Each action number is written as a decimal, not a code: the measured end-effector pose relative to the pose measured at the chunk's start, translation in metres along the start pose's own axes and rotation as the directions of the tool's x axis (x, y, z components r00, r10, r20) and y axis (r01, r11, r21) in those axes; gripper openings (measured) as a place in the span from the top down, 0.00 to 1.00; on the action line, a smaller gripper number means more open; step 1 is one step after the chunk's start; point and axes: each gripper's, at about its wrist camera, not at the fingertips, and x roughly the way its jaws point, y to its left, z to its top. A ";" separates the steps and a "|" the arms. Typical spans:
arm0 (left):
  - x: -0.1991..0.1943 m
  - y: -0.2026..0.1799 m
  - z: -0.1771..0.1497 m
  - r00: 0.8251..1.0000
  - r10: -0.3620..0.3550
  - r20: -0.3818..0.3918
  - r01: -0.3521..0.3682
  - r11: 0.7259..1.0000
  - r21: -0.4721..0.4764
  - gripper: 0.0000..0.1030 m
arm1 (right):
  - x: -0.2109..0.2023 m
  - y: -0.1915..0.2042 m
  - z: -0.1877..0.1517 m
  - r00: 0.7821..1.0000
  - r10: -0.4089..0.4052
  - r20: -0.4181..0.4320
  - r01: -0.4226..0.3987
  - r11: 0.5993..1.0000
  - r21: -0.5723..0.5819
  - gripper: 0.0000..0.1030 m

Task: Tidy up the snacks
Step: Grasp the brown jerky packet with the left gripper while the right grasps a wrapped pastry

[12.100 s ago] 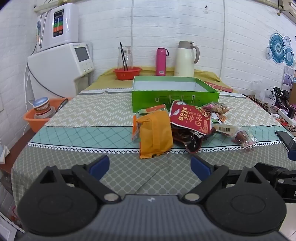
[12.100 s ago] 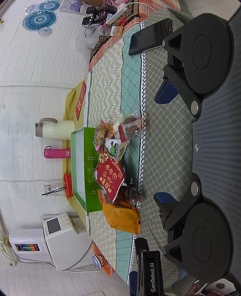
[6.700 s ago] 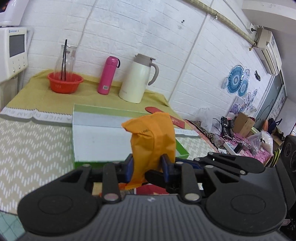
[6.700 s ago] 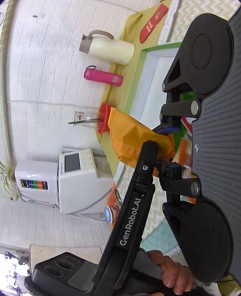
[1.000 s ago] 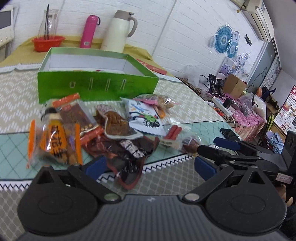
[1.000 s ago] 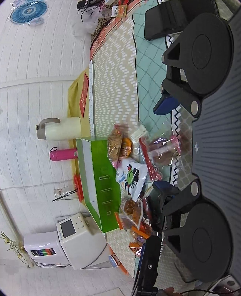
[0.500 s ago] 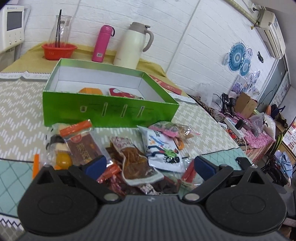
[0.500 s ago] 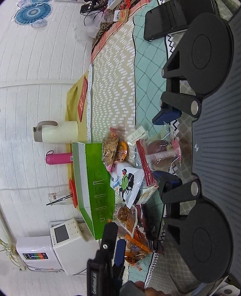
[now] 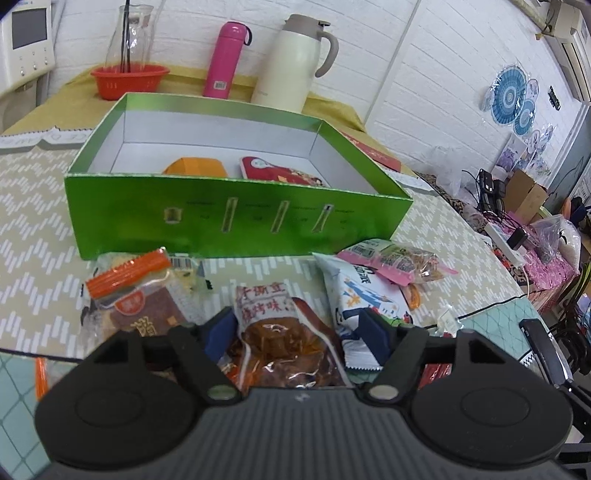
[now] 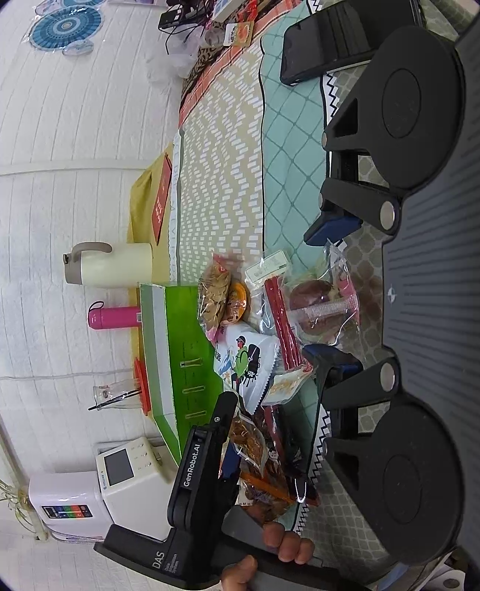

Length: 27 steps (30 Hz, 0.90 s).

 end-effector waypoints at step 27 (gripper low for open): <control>-0.007 0.004 0.003 1.000 0.021 0.018 -0.022 0.999 0.042 0.62 | 0.000 0.004 0.001 1.000 -0.007 -0.003 0.007 1.000 0.008 0.23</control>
